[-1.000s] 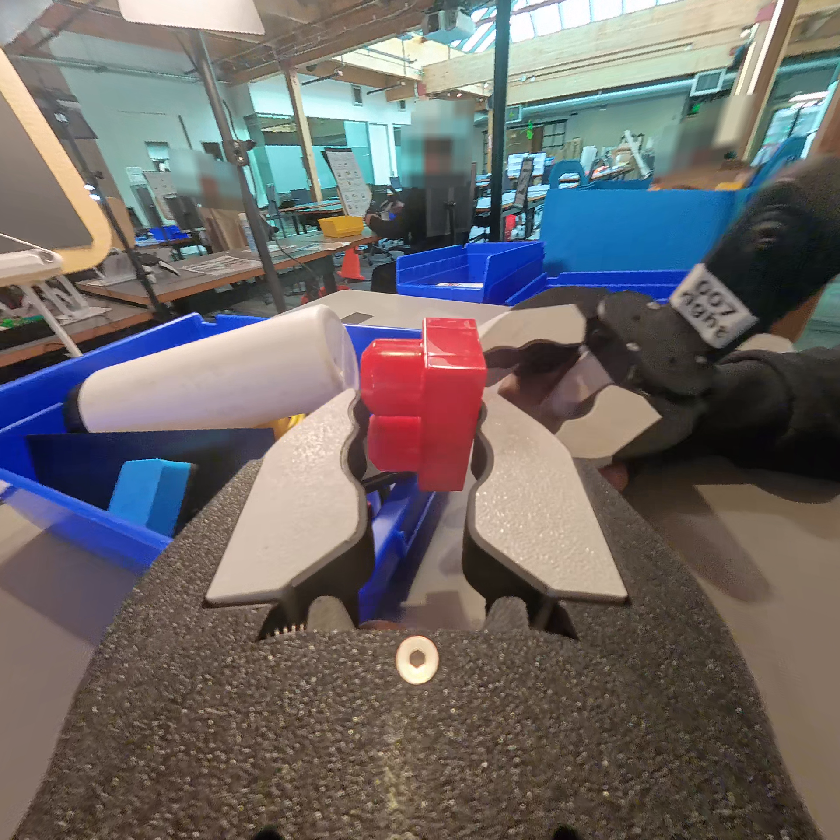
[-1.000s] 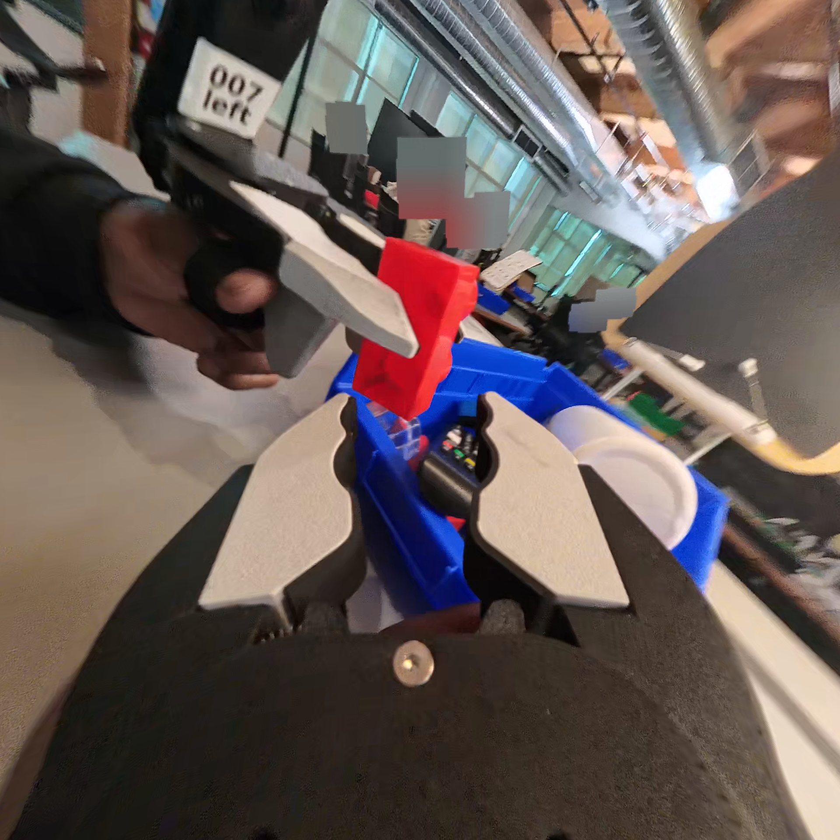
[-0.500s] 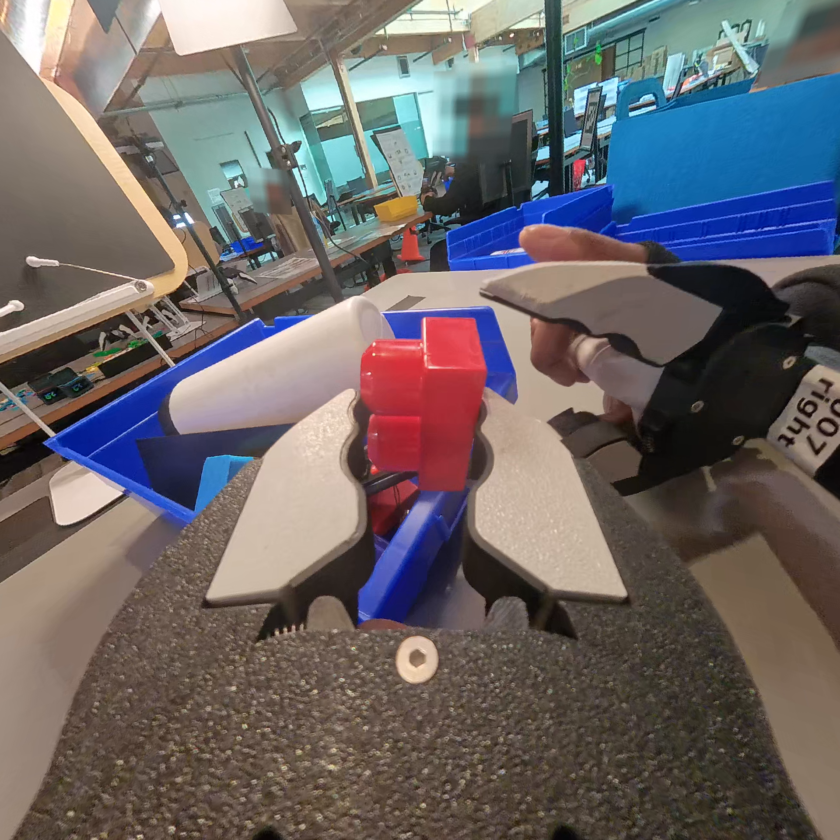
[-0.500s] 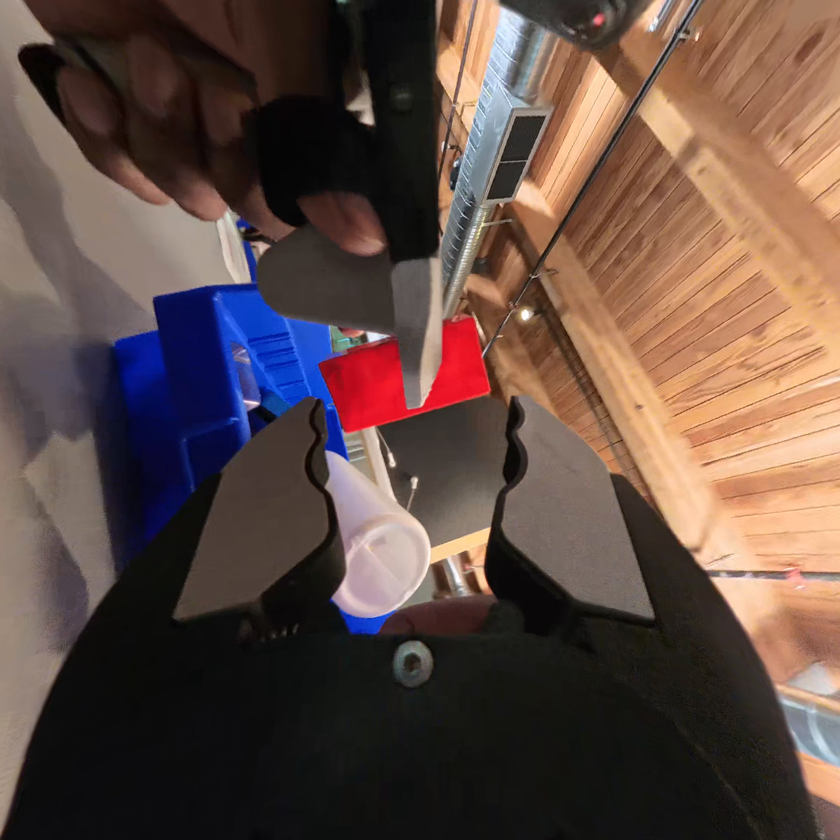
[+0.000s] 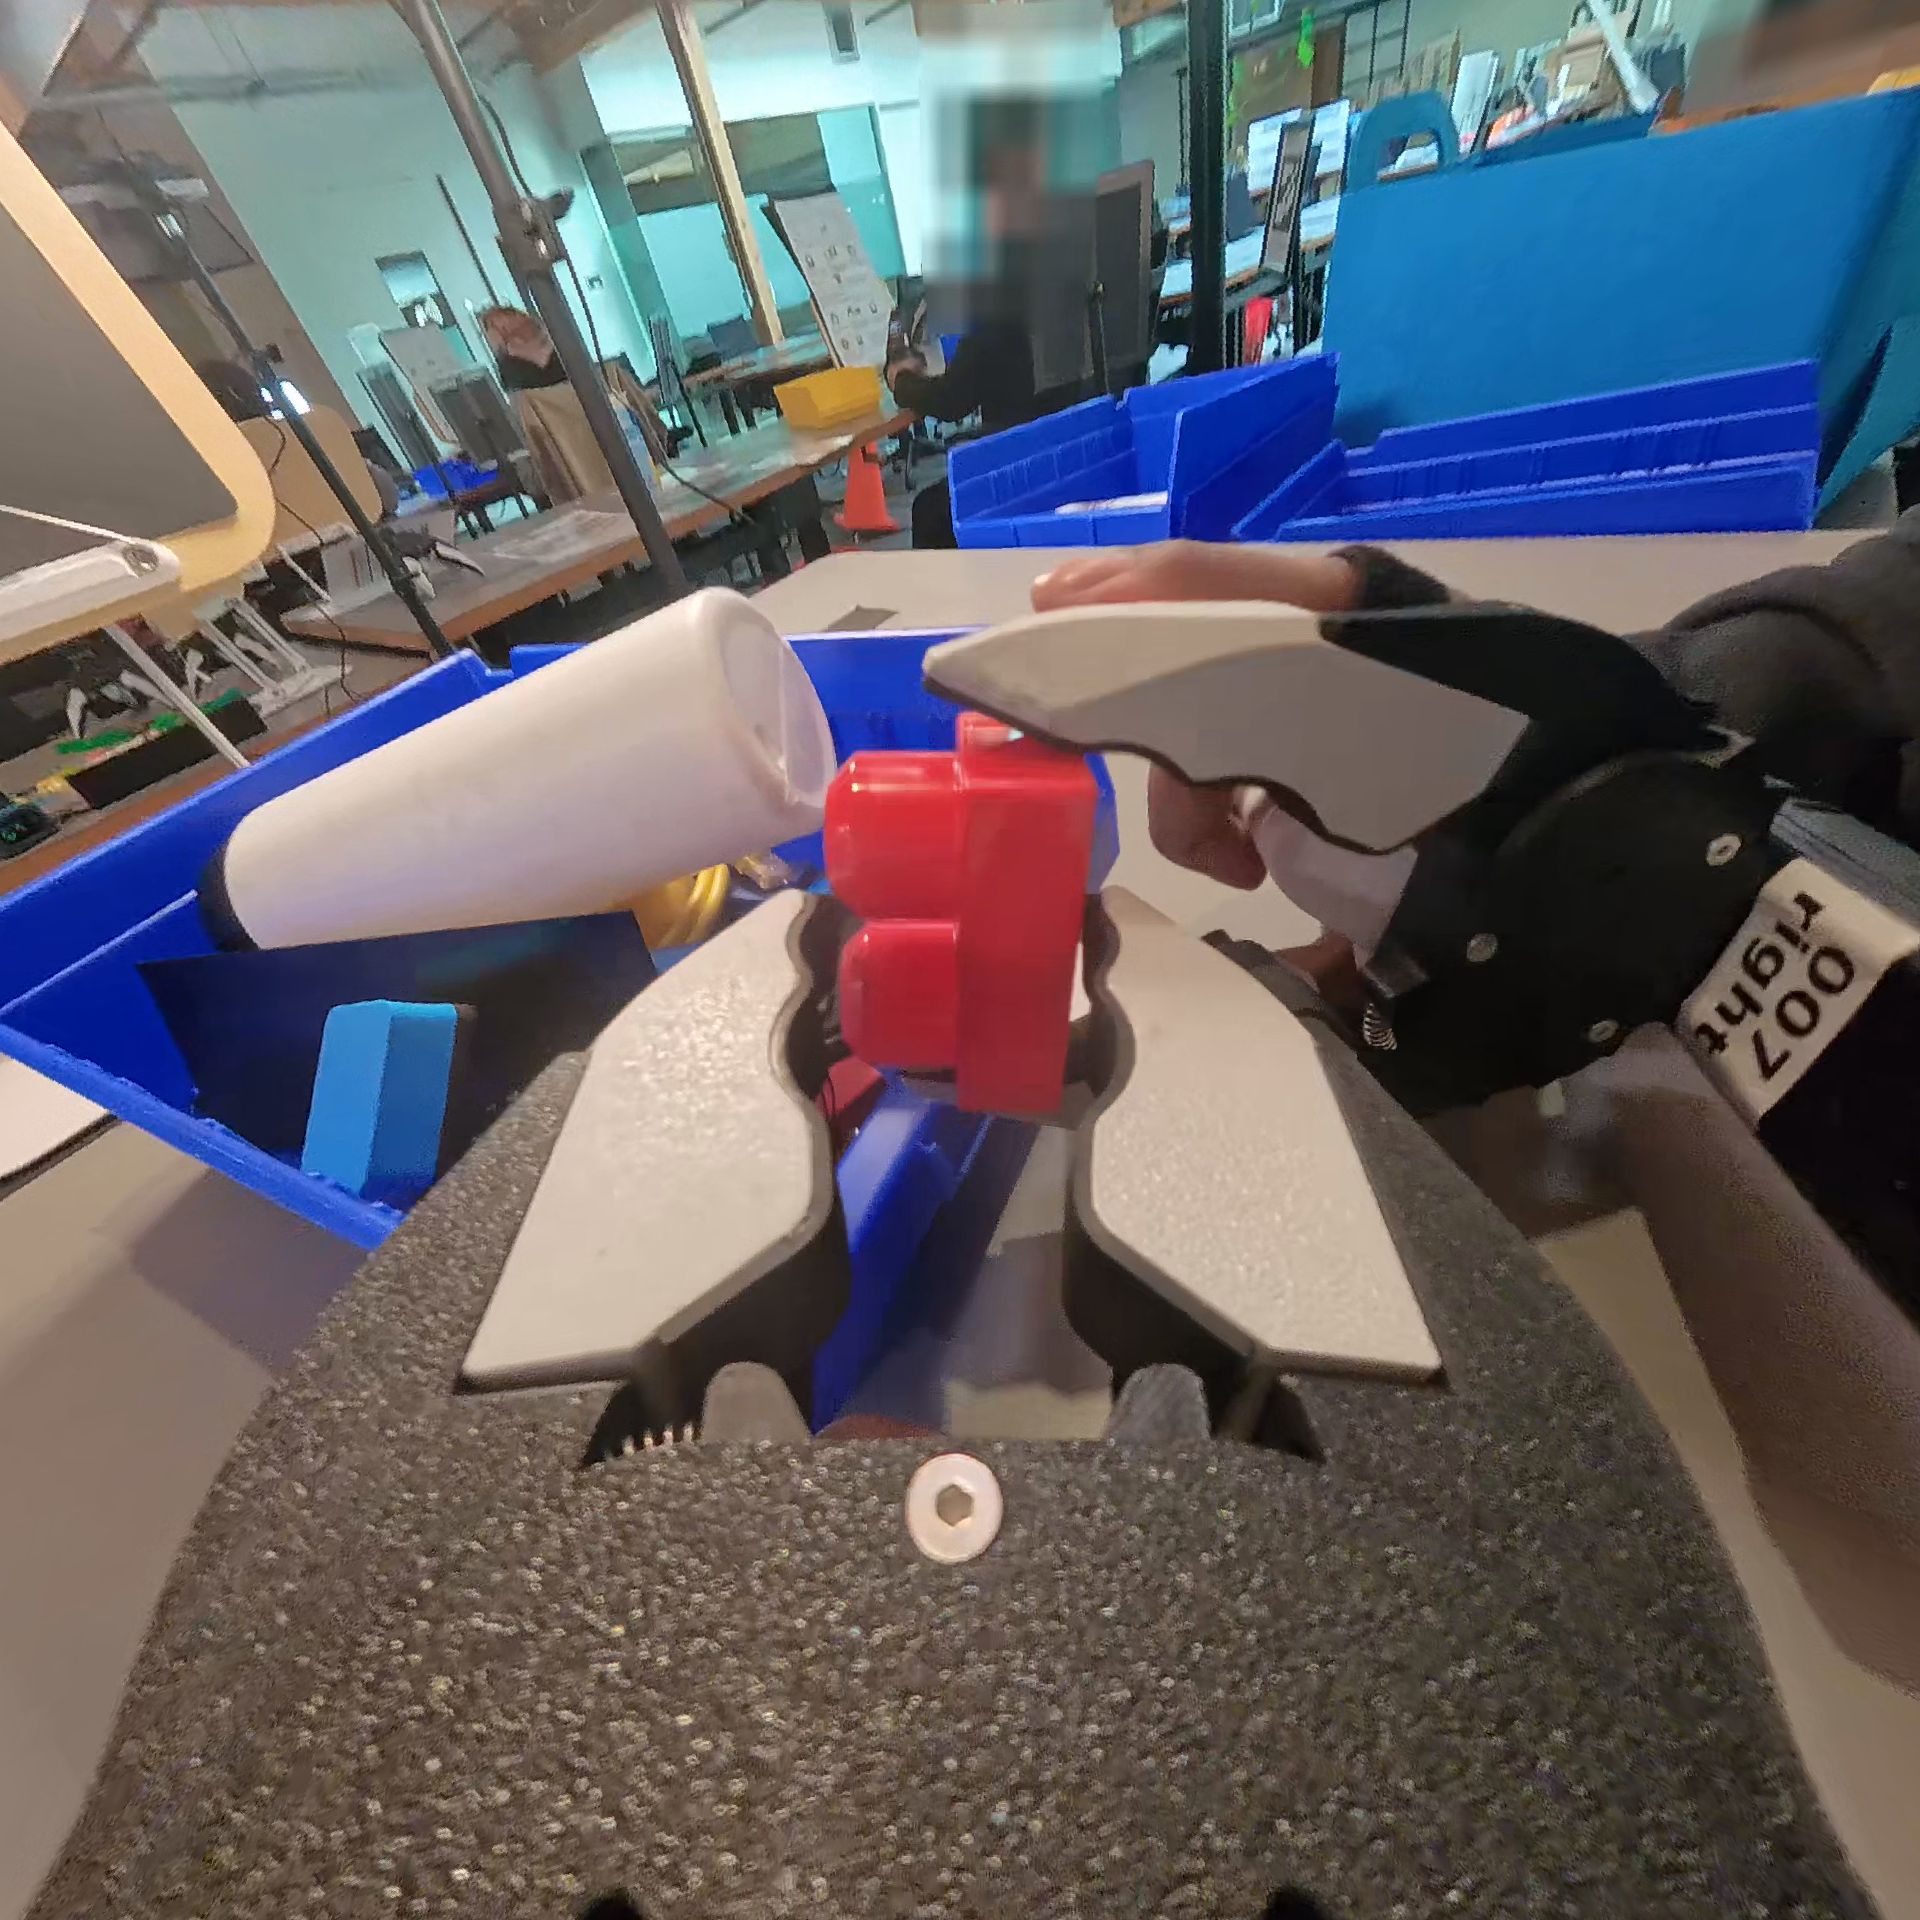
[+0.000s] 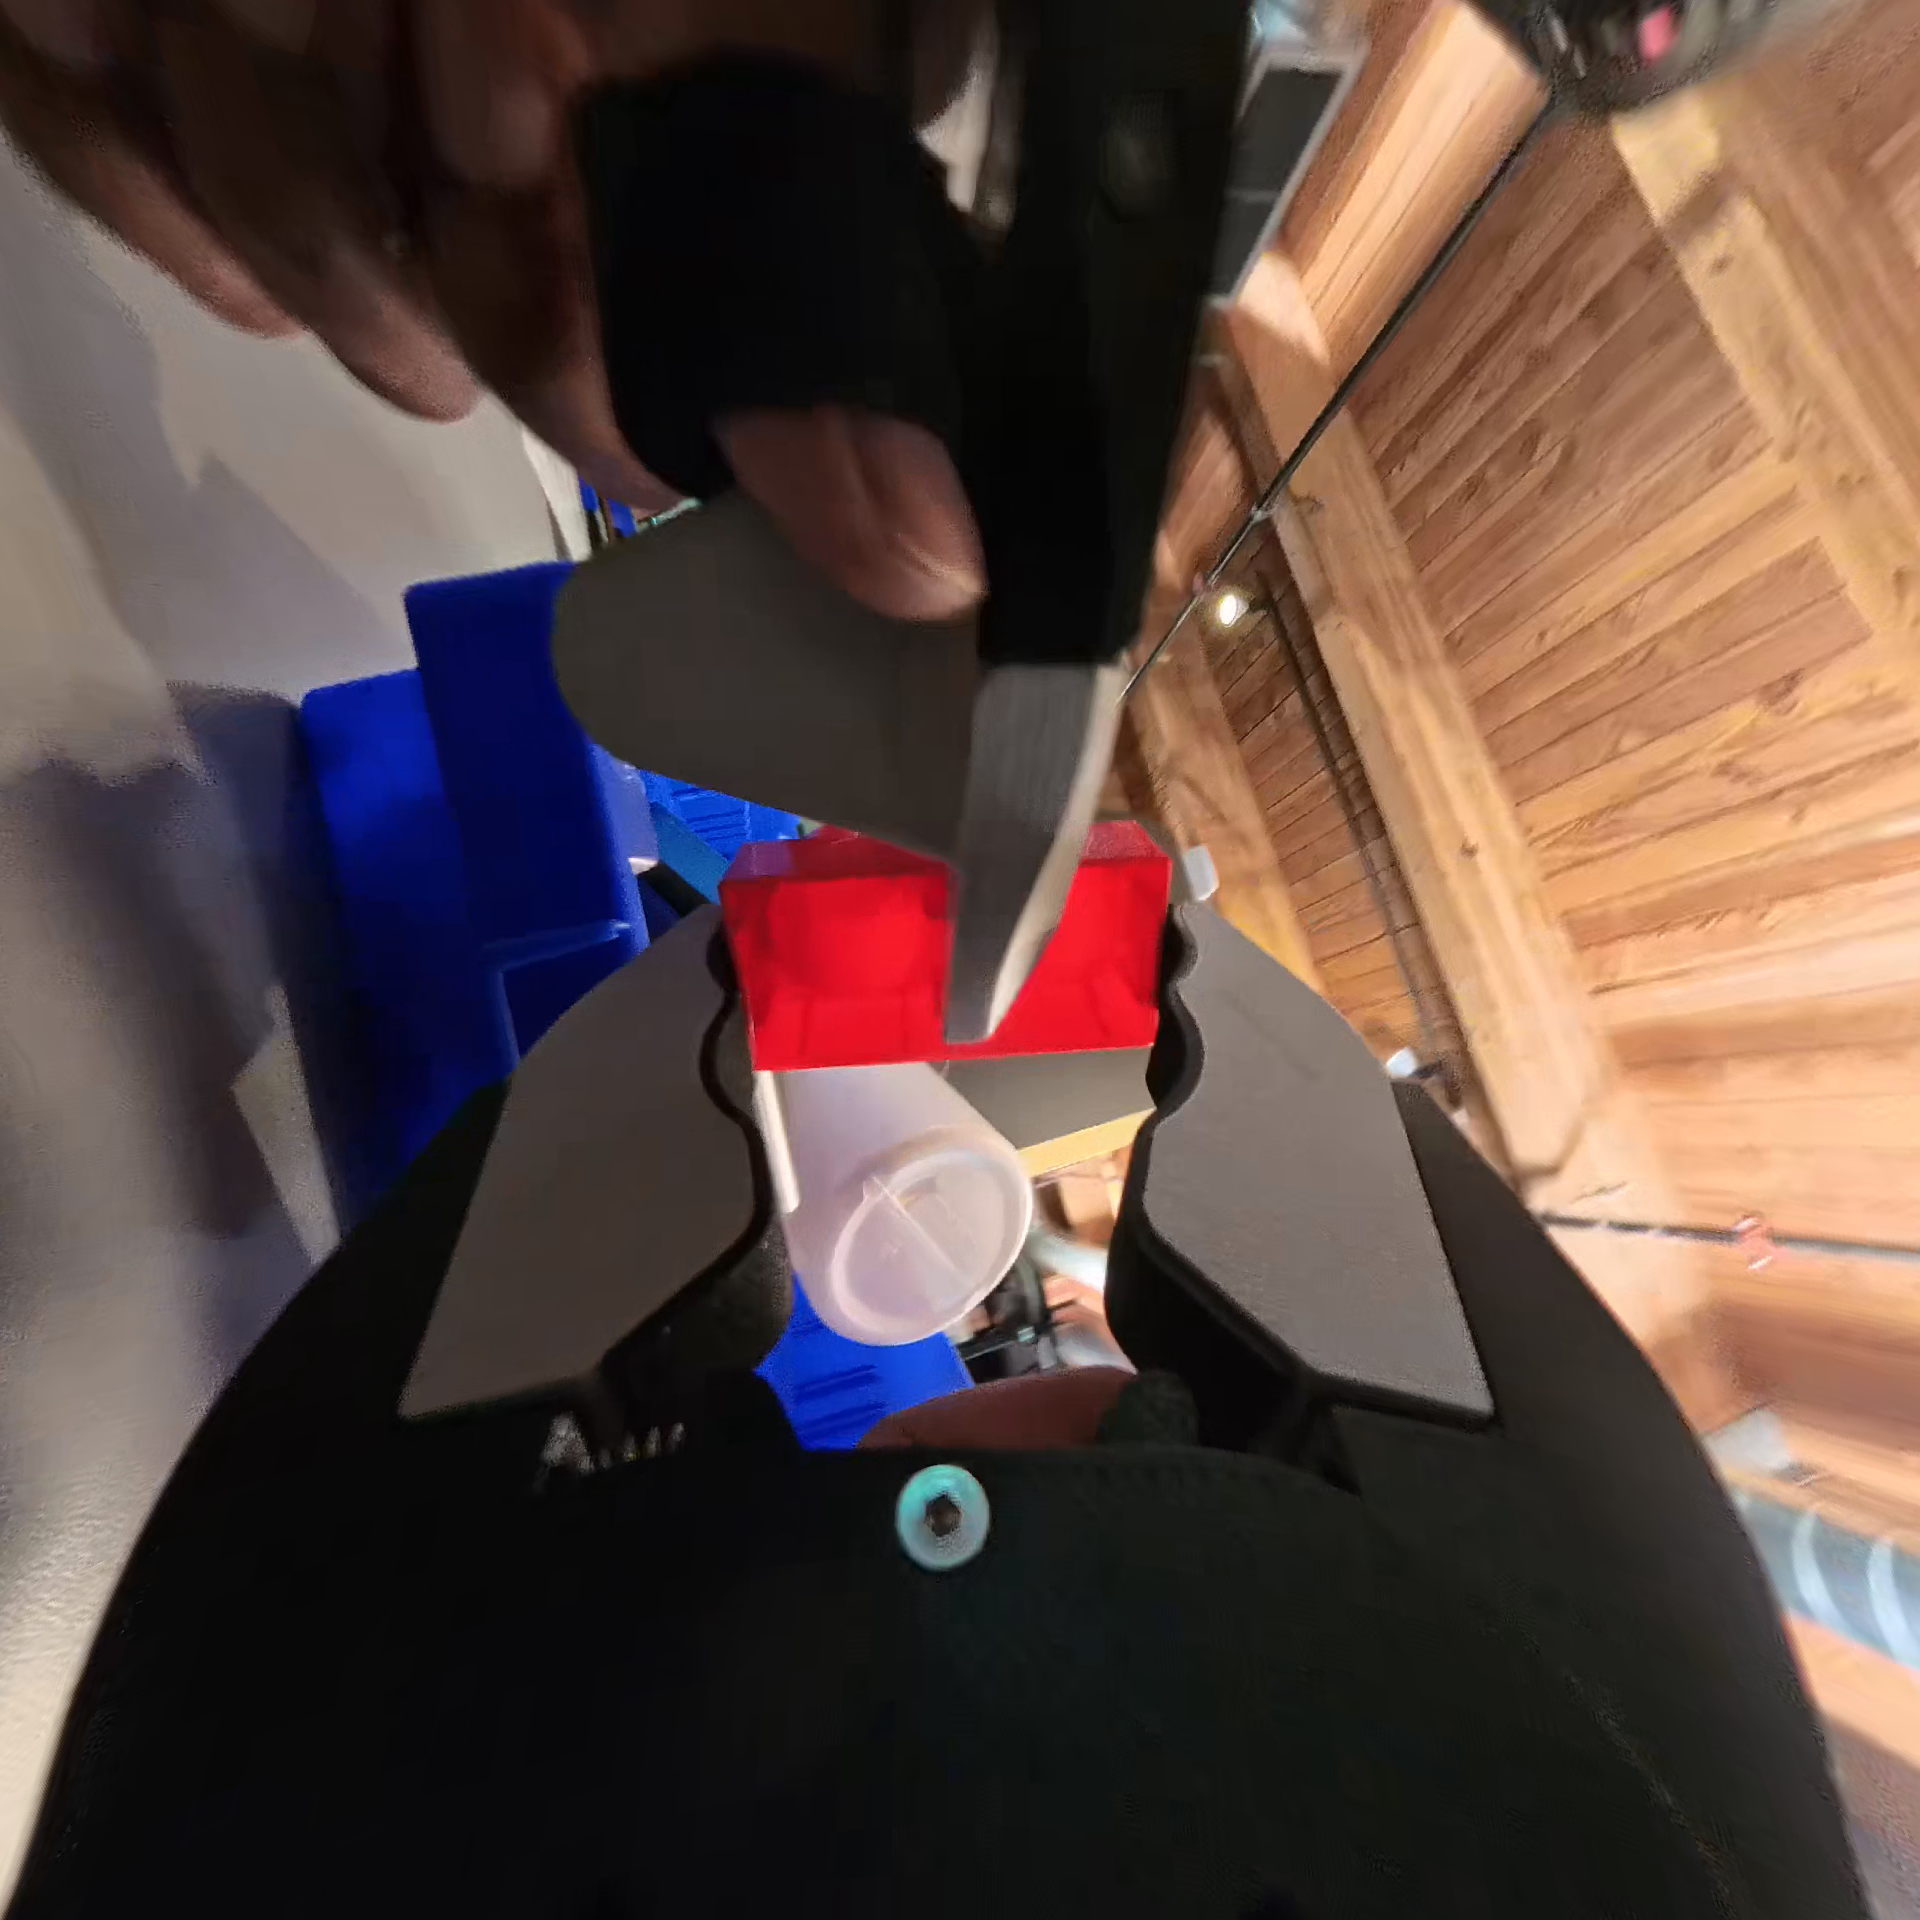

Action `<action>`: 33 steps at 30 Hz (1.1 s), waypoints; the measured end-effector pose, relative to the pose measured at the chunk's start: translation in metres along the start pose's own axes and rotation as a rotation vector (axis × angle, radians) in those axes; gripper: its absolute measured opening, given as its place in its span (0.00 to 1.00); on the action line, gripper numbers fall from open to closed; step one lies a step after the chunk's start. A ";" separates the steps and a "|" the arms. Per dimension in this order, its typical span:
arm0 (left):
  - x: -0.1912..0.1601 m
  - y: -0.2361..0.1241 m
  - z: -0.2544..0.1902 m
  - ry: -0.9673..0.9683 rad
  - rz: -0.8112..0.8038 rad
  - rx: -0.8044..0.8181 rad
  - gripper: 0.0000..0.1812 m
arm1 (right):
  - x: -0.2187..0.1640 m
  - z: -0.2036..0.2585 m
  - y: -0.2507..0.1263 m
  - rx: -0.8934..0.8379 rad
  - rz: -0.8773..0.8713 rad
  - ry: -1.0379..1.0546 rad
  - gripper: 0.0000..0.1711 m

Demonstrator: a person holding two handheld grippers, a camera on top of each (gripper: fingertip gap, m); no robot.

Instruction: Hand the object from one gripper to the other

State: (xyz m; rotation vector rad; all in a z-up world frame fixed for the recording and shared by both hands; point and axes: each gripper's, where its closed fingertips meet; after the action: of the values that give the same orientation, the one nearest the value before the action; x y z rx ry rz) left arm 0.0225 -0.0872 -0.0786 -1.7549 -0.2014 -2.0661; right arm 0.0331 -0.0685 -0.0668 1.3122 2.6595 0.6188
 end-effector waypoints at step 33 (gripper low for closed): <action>0.028 -0.016 -0.038 -0.174 -0.286 -0.483 0.35 | 0.021 -0.033 -0.036 0.744 -0.228 1.642 0.44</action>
State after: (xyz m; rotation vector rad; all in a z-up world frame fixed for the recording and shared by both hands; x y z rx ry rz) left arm -0.0216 -0.0933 -0.0559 -2.3123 0.0023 -2.3008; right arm -0.0155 -0.0814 -0.0499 0.3479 4.6055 0.9707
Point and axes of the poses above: each gripper's, where its closed fingertips meet, y out along the fingers, x out of its top, z = x × y across the jaws, and after that the axes turned 6 degrees about -x, right-handed
